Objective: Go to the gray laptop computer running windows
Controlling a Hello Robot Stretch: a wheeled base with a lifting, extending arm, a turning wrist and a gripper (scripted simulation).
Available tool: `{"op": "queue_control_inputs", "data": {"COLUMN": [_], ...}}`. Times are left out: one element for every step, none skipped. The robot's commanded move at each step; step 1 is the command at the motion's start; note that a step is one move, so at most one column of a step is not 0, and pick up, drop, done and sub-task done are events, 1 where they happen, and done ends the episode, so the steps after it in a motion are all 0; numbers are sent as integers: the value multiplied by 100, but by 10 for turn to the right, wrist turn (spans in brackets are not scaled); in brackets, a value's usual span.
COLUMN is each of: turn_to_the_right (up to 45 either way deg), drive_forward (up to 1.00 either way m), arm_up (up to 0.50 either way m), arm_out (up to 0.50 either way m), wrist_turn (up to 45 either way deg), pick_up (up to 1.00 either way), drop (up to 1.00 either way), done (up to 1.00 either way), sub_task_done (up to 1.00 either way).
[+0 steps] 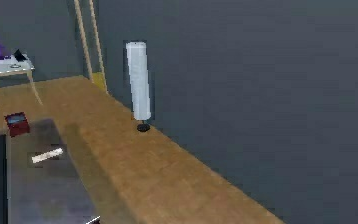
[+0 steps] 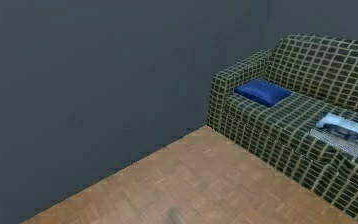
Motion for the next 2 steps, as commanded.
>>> {"op": "queue_control_inputs", "data": {"turn_to_the_right": [0, -360], "drive_forward": [70, 0], "arm_up": [0, 0], "arm_out": [0, 0], "wrist_turn": [0, 0], "pick_up": [0, 0], "drop": [0, 0], "done": [0, 0], "sub_task_done": [0, 0]}}
